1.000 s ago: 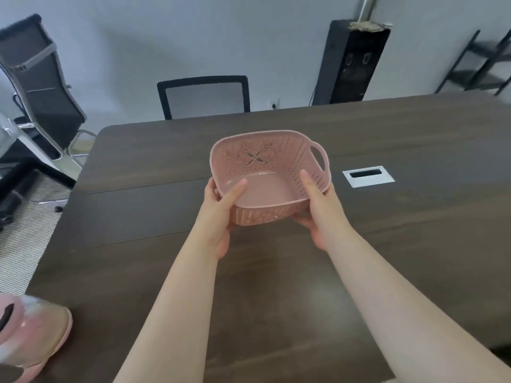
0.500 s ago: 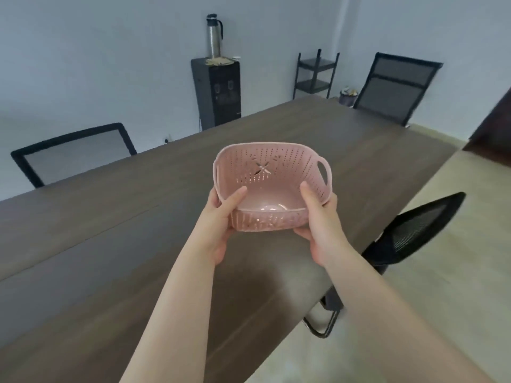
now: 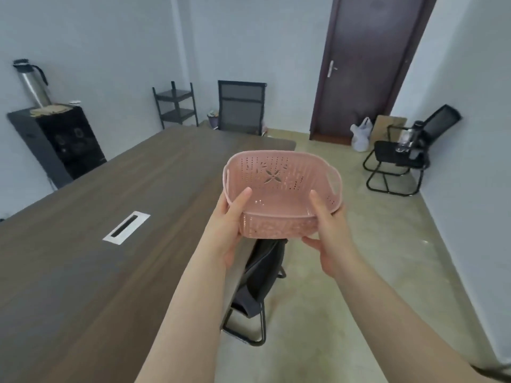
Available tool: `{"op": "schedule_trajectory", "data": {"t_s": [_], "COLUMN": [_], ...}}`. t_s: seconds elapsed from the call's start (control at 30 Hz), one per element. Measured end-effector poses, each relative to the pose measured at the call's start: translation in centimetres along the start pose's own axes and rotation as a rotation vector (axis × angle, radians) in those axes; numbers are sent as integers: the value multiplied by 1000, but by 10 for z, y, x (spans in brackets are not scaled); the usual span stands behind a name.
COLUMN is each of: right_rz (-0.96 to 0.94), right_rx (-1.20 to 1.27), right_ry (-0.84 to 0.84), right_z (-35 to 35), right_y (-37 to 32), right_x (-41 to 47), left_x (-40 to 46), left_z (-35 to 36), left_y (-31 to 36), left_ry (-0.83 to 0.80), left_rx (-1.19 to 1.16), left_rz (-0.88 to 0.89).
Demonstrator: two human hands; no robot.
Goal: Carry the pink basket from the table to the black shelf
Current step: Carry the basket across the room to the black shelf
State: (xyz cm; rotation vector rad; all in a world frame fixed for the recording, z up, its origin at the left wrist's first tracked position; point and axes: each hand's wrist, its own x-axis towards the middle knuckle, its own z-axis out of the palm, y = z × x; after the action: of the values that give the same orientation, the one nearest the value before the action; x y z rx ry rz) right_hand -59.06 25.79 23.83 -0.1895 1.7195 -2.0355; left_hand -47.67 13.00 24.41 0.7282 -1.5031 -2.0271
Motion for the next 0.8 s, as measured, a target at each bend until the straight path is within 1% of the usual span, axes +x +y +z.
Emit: {"op": "schedule_trajectory", "data": {"t_s": [0.2,0.3,0.53,0.8], "right_rz": [-11,-13,-2,4], "right_rx": [-17,-19,-19,-9], "right_ry": [165,209,224,235], "right_z": [-76,-105,-164,-207], "right_y": [-22,-33,-54,-74], "right_x": [14,22,61,121], "left_x": [17,23,45,92], "left_z": [81,115,186,246], "left_y": [-13,-18,-23,-25], "left_ry": [-124,-154,-188,-223], "left_rx": [6,5,38,68], "left_rz": [-53,-70,-101,-127]}}
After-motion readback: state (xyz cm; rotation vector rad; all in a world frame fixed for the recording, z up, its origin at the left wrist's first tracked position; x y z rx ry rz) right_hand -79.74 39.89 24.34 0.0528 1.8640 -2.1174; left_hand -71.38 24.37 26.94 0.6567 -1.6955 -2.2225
